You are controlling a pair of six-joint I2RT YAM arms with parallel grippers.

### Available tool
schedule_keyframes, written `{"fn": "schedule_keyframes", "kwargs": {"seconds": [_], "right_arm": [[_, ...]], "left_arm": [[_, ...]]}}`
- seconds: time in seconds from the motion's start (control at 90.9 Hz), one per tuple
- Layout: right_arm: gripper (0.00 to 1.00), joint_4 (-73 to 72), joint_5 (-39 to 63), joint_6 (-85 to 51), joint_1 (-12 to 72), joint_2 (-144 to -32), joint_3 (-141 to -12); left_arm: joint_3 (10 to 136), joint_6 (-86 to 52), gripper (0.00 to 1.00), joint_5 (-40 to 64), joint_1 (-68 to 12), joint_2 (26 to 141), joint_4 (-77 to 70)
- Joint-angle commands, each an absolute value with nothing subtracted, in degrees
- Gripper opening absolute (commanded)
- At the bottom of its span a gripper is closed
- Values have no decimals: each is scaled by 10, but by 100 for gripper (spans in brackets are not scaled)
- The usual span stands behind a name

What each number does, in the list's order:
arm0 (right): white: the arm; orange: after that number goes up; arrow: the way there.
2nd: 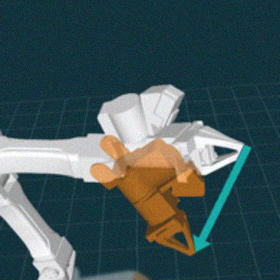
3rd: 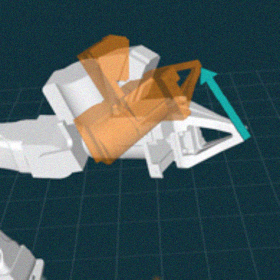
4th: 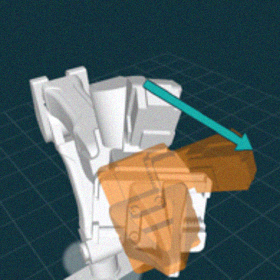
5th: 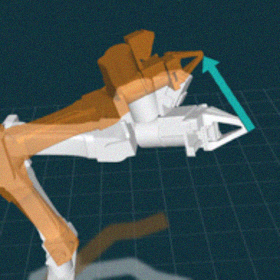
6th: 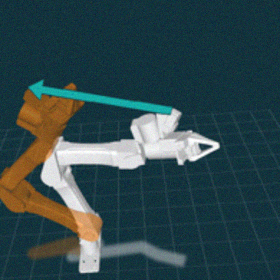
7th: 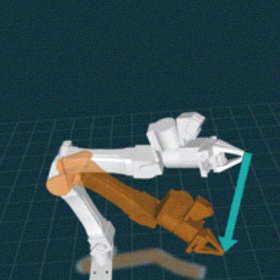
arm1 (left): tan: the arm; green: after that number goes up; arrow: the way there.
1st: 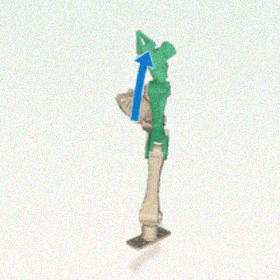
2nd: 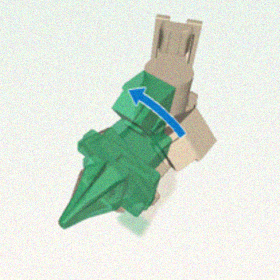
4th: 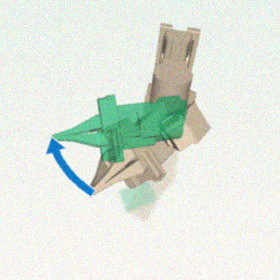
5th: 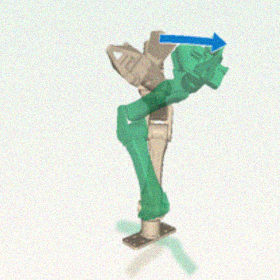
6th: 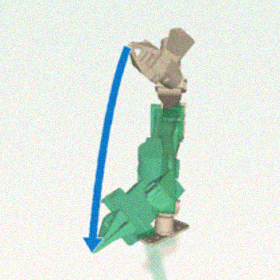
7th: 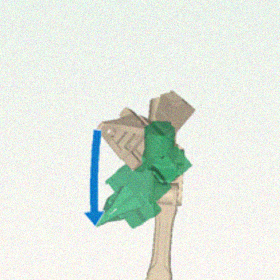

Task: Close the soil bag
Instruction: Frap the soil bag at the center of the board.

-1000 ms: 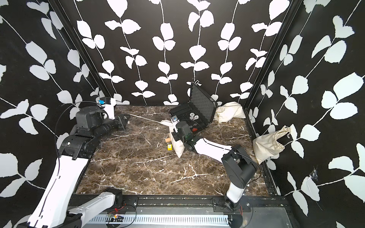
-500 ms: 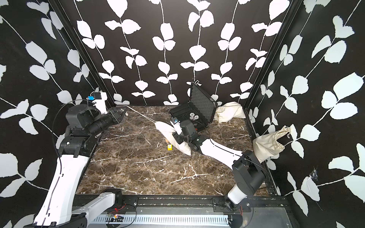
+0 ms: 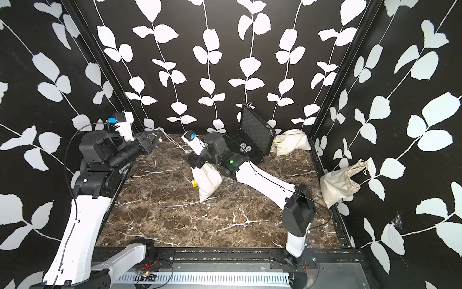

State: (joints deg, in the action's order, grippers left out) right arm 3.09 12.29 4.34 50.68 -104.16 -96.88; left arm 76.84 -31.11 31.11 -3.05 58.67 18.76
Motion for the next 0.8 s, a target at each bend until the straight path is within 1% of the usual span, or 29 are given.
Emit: {"fn": "schedule_keyframes", "kwargs": {"seconds": [0.0,0.066,0.121,0.187,0.264,0.363,0.418,0.506,0.561,0.649,0.726,0.792], "right_arm": [[71,47,98,39,511,-1067,-1011],[68,54,98,38,510,-1082,-1037],[61,76,98,41,510,-1098,-1069],[48,108,91,46,510,-1115,-1099],[33,127,79,49,508,-1117,-1104],[19,123,88,41,495,-1097,-1076],[13,121,98,30,483,-1089,-1057],[10,159,101,24,462,-1096,-1045],[9,181,79,27,449,-1108,-1027],[10,202,28,28,429,-1129,-972],[10,203,17,22,414,-1137,-909],[11,173,9,3,402,-1133,-847]], "left_arm": [[777,-315,0,327,-26,584,160],[778,-316,0,330,-26,584,159],[778,-316,0,332,-27,584,158],[778,-316,0,333,-27,583,157],[783,-308,0,327,-26,582,166],[800,-289,0,307,-25,582,197],[808,-289,0,304,-25,582,202],[824,-290,0,305,-24,583,204],[840,-284,0,306,-23,584,211],[868,-280,0,298,-18,582,222],[887,-281,0,291,-5,580,225],[898,-288,0,293,8,580,226]]}}
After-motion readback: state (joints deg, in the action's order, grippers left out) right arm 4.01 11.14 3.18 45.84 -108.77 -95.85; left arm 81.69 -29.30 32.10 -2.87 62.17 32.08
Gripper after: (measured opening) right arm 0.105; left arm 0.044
